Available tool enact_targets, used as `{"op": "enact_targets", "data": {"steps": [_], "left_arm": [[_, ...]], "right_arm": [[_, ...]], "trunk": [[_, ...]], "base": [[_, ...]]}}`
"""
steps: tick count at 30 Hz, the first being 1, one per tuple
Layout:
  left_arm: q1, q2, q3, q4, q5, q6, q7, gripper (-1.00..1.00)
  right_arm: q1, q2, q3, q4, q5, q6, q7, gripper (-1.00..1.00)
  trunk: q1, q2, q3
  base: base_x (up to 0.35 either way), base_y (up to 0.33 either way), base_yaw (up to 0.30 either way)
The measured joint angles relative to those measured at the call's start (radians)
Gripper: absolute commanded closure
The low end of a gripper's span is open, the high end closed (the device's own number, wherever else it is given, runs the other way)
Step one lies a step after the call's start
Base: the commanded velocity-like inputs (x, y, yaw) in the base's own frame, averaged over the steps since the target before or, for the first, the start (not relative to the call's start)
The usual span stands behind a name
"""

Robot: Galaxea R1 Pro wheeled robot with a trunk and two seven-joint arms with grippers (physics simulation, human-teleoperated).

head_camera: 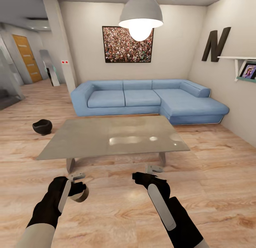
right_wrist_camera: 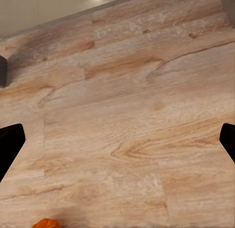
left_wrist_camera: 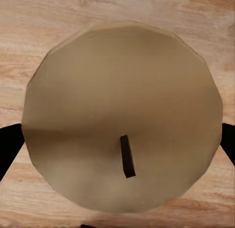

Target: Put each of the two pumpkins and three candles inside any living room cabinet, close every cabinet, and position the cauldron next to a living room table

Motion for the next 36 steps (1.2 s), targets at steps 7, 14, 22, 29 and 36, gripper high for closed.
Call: {"op": "enact_targets", "data": {"steps": [7, 14, 22, 29, 36], "left_arm": [[0.000, 0.001, 0.000, 0.000, 0.000, 0.000, 0.000, 1.00], [0.000, -0.001, -0.001, 0.000, 0.000, -0.002, 0.000, 1.00], [0.000, -0.001, -0.001, 0.000, 0.000, -0.002, 0.000, 1.00], [0.000, -0.001, -0.001, 0.000, 0.000, -0.001, 0.000, 1.00], [0.000, 0.001, 0.000, 0.000, 0.000, -0.001, 0.000, 1.00]], "right_arm": [[0.000, 0.001, 0.000, 0.001, -0.002, -0.001, 0.002, -1.00], [0.000, 0.001, 0.000, 0.003, -0.002, 0.000, 0.004, -1.00], [0.000, 0.002, 0.000, 0.007, -0.002, -0.002, 0.004, -1.00], [0.000, 0.004, 0.005, 0.020, -0.002, -0.004, 0.004, -1.00], [0.000, 0.005, 0.009, 0.020, -0.002, -0.004, 0.004, -1.00]], "trunk": [[0.000, 0.000, 0.008], [-0.001, 0.000, 0.015], [-0.001, 0.000, 0.024], [-0.001, 0.000, 0.032], [-0.001, 0.000, 0.040]], "base": [[-0.315, 0.000, 0.209], [-0.088, 0.000, 0.209], [-0.001, 0.000, 0.209], [0.000, 0.000, 0.209], [0.000, 0.000, 0.209]]}}
